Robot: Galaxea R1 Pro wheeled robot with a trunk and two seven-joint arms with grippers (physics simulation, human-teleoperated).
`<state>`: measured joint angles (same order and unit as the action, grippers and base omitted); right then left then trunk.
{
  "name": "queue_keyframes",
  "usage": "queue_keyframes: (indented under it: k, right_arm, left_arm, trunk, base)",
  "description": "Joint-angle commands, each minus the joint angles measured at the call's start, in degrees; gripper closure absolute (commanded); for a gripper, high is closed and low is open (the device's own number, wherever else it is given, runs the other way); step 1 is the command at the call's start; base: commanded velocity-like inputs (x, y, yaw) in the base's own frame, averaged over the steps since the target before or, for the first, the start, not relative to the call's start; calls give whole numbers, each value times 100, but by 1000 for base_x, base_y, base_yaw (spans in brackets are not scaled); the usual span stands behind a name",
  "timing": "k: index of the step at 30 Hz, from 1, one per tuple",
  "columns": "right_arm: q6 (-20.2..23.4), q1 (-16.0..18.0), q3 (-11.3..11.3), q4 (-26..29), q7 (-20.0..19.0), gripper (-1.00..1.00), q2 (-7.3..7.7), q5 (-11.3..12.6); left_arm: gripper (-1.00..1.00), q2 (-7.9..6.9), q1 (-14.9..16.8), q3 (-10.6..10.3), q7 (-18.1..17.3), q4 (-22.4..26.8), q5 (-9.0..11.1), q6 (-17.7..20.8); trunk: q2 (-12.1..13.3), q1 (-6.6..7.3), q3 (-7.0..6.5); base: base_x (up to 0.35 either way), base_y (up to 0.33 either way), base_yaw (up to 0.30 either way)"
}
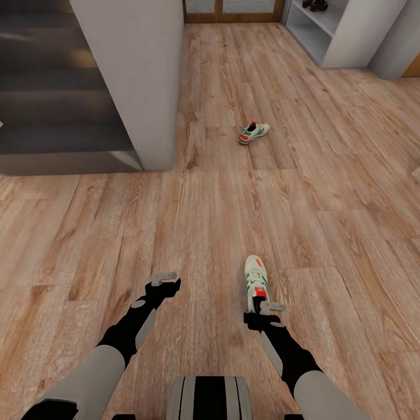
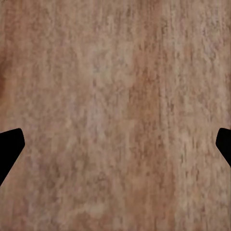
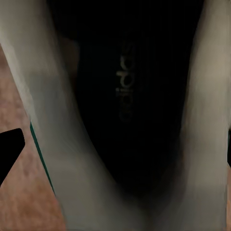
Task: Pick up the two gym shoes and the two sandals from the corridor floor and place them onto the hallstand (shoe rack) in the corridor, making sure they are on the rack and not on the floor. Arrange them so the two gym shoes are next to each other and the two sandals are next to each other.
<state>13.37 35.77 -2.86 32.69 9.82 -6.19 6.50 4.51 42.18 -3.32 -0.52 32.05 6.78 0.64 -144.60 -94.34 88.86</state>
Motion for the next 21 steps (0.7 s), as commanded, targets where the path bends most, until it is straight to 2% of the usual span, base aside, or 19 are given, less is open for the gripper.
queue_keyframes:
  k: [1, 21]
  right_arm:
    - [26, 0, -30, 10, 47, 100, 4, 58]
    - [26, 0, -22, 18, 47, 100, 4, 62]
  left_arm:
    - [-100, -3, 1, -15, -6, 3, 60, 7]
    - [-100, -3, 1, -19, -10, 3, 60, 7]
  trunk:
    - [-1, 1, 3]
    - [-1, 1, 3]
  base:
    - [4, 0, 0]
    - [0, 0, 0]
